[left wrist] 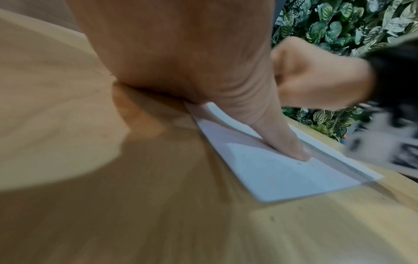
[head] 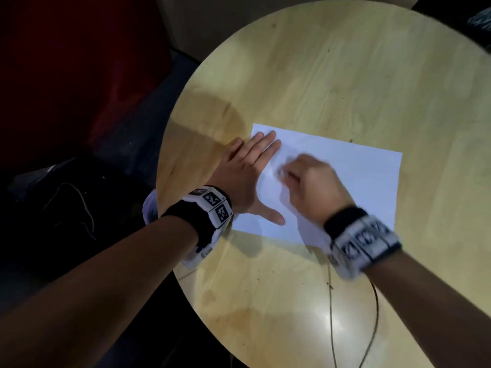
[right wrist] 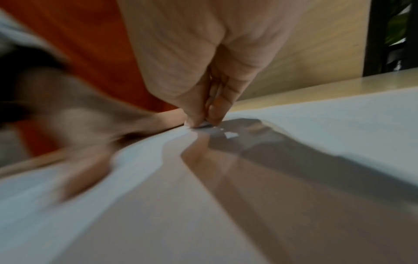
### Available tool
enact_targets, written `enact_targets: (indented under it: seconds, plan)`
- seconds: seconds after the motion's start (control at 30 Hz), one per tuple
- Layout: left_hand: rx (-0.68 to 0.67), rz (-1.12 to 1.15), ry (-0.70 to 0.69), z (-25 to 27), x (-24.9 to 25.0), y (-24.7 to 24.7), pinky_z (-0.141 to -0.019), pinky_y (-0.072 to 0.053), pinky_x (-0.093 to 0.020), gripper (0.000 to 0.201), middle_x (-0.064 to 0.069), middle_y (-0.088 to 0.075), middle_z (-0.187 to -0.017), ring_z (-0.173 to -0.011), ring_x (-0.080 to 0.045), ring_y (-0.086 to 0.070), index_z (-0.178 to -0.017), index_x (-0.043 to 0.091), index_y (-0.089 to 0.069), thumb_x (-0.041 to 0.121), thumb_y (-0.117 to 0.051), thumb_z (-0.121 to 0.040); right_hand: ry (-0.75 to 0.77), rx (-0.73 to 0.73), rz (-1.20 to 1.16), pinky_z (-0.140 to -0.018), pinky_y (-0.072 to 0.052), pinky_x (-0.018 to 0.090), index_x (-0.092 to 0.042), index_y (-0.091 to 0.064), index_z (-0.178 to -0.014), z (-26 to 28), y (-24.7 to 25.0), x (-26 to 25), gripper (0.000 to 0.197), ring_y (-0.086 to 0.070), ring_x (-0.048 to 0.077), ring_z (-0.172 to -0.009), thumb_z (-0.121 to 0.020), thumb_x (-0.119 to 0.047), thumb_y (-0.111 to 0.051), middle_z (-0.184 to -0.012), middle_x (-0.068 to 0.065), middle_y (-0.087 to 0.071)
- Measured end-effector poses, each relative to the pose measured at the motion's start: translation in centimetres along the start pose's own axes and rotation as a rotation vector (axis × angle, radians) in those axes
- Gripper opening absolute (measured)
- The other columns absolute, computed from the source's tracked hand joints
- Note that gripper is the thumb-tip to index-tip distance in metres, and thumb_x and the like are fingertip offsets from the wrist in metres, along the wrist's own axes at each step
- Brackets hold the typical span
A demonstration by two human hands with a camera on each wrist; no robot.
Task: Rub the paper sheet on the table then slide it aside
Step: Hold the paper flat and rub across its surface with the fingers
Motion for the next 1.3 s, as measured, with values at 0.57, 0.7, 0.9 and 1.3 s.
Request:
enact_targets:
  seconds: [0.57, 0.7, 0.9, 1.3]
  plan:
    - [-0.071, 0.013, 0.04, 0.1, 0.0, 0.1, -0.124, 0.011, -0.04, 0.155, 0.005, 0.009, -0.171, -0.156, -0.013, 0.012, -0.164, 0.022, 0.002, 0.099, -0.063, -0.046, -0.077, 0.083, 0.057, -0.057, -0.046, 0.032, -0.006, -0.062, -0.068, -1.4, 0.9, 0.0, 0.012, -0.058, 0.033, -0.063, -0.077, 0.0, -0.058, -0.072, 0.015, -0.057]
    - [-0.063, 0.042, 0.037, 0.3, -0.2, 0.2, -0.124, 0.01, -0.041, 0.152, 0.005, 0.01, -0.171, -0.156, -0.011, 0.013, -0.163, 0.022, 0.002, 0.099, -0.06, -0.048, 0.042, -0.086, -0.021, -0.054, -0.05, 0.033, -0.007, -0.067, -0.07, 4.6, -0.4, -3.0, 0.009, -0.06, 0.029, -0.063, -0.073, -0.005, -0.059, -0.071, 0.008, -0.059]
    - [-0.051, 0.003, 0.032, 0.1, 0.1, 0.2, -0.125, 0.005, -0.042, 0.155, 0.002, 0.002, -0.171, -0.157, -0.016, 0.005, -0.164, 0.02, -0.003, 0.101, -0.061, -0.045, -0.186, 0.123, 0.061, -0.062, -0.05, 0.034, -0.005, -0.067, -0.078, -3.9, 1.3, 2.3, 0.011, -0.061, 0.033, -0.073, -0.082, -0.002, -0.058, -0.085, 0.013, -0.061]
    - [-0.065, -0.009, 0.032, 0.2, 0.2, 0.3, -0.124, 0.008, -0.041, 0.155, 0.002, 0.005, -0.171, -0.157, -0.015, 0.008, -0.164, 0.02, -0.001, 0.1, -0.061, -0.045, -0.136, 0.09, 0.043, -0.06, -0.047, 0.032, -0.007, -0.067, -0.076, -3.5, 1.0, 1.8, 0.013, -0.058, 0.032, -0.067, -0.083, -0.001, -0.058, -0.077, 0.012, -0.059]
Point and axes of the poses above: each hand's wrist, its own z-axis away from the middle knuckle, its own y-axis out of the back of the hand, x = y × z, the point moved 8 cm from there along -z, towards the middle knuckle
